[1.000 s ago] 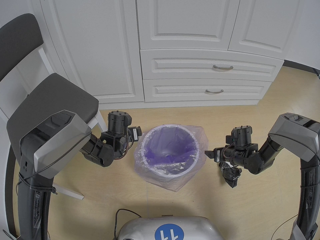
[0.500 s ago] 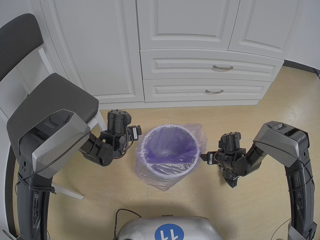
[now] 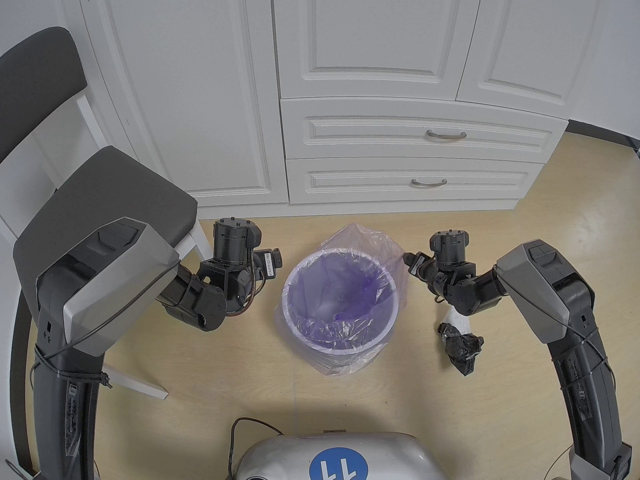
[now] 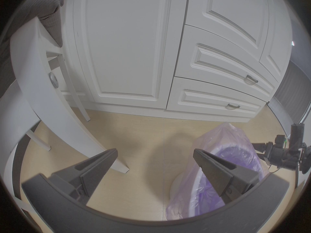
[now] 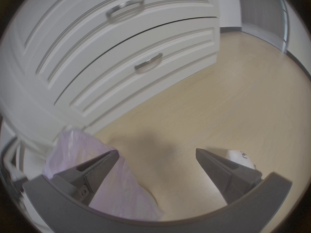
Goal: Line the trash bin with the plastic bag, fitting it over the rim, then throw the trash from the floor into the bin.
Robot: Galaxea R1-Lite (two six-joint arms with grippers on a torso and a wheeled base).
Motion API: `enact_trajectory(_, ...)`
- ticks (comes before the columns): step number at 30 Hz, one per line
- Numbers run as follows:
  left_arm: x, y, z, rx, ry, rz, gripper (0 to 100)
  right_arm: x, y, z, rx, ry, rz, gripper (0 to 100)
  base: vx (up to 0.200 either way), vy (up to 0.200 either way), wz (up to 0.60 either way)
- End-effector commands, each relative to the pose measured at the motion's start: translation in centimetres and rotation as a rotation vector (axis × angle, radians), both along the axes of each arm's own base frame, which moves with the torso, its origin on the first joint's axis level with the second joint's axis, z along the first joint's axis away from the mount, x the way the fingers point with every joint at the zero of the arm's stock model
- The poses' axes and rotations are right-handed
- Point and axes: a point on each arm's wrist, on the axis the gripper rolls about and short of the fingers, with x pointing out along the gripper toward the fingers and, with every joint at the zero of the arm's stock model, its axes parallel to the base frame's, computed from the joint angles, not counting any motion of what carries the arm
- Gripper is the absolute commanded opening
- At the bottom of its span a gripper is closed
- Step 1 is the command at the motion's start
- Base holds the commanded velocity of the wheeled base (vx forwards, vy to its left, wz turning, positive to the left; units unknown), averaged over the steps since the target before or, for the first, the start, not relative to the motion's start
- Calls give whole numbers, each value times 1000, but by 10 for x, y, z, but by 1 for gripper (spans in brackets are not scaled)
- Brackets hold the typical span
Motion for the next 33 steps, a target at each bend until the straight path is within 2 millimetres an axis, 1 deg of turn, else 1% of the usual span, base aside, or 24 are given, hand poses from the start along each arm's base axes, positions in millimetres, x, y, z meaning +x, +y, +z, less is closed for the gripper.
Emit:
enact_trajectory(1, 0, 0, 1, -1, -3, 0, 100, 14, -3, -6, 64, -20, -63, 100, 0, 0, 0)
enact_trajectory(6, -1, -2, 1, 0, 0, -3, 100, 10, -6, -1, 34, -3, -67, 100, 0, 0, 0)
enact_trajectory(7, -2, -2, 1, 1, 0, -5, 100, 4, -11, 7, -40, 6, -65, 100, 0, 0, 0)
enact_trajectory(9, -2, -2, 2, 1, -2, -5, 100, -5, -16, 20, -110, 15, -49, 100, 0, 0, 0)
enact_trajectory(10, -2, -1, 2, 2, 0, -4, 100, -8, -16, 21, -122, 20, -44, 100, 0, 0, 0)
enact_trajectory(11, -2, -1, 2, 2, 0, -4, 100, -17, -18, 30, -150, 36, -26, 100, 0, 0, 0)
enact_trajectory(12, -2, -1, 2, 2, 0, -4, 100, -18, -19, 31, -151, 37, -24, 100, 0, 0, 0)
enact_trajectory(15, -3, -2, 2, 2, 1, -5, 100, -47, -22, 61, -191, 51, 37, 100, 0, 0, 0)
enact_trajectory(16, -3, -2, 2, 2, 1, -7, 100, -48, -21, 63, -192, 51, 43, 100, 0, 0, 0)
enact_trajectory(17, -3, -3, 2, 2, 1, -7, 100, -64, -20, 80, -190, 44, 88, 100, 0, 0, 0)
enact_trajectory(18, -3, -2, 1, 3, 2, -7, 100, -68, -19, 86, -185, 39, 100, 100, 0, 0, 0)
enact_trajectory(19, -3, -2, 1, 3, 2, -7, 100, -68, -19, 86, -185, 39, 100, 100, 0, 0, 0)
enact_trajectory(20, -3, -2, 1, 3, 2, -7, 100, -85, -5, 103, -160, 22, 159, 100, 0, 0, 0)
enact_trajectory(21, -3, -2, 1, 3, 2, -7, 100, -90, 1, 107, -151, 18, 180, 100, 0, 0, 0)
enact_trajectory(24, -4, -3, 1, 3, 2, -8, 100, -102, 28, 104, -123, 27, 230, 100, 0, 0, 0)
enact_trajectory(25, -4, -3, 1, 3, 2, -8, 100, -102, 28, 104, -123, 27, 230, 100, 0, 0, 0)
enact_trajectory(26, -4, -4, 1, 3, 4, -11, 100, -105, 42, 102, -103, 30, 246, 100, 0, 0, 0)
enact_trajectory(27, -5, -4, 2, 5, 2, -10, 100, -108, 64, 87, -66, 57, 272, 100, 0, 0, 0)
enact_trajectory(28, -5, -5, 1, 5, 3, -12, 100, -107, 72, 80, -57, 67, 276, 100, 0, 0, 0)
enact_trajectory(29, -5, -5, 2, 5, 2, -10, 100, -106, 83, 67, -67, 83, 271, 100, 0, 0, 0)
enact_trajectory(30, -5, -5, 1, 6, 3, -10, 100, -103, 88, 54, -90, 95, 246, 100, 0, 0, 0)
enact_trajectory(32, -5, -5, 0, 9, 6, -11, 100, -95, 95, 35, -137, 104, 189, 100, 0, 0, 0)
enact_trajectory(33, -6, -5, 1, 9, 5, -11, 100, -92, 97, 31, -146, 101, 175, 100, 0, 0, 0)
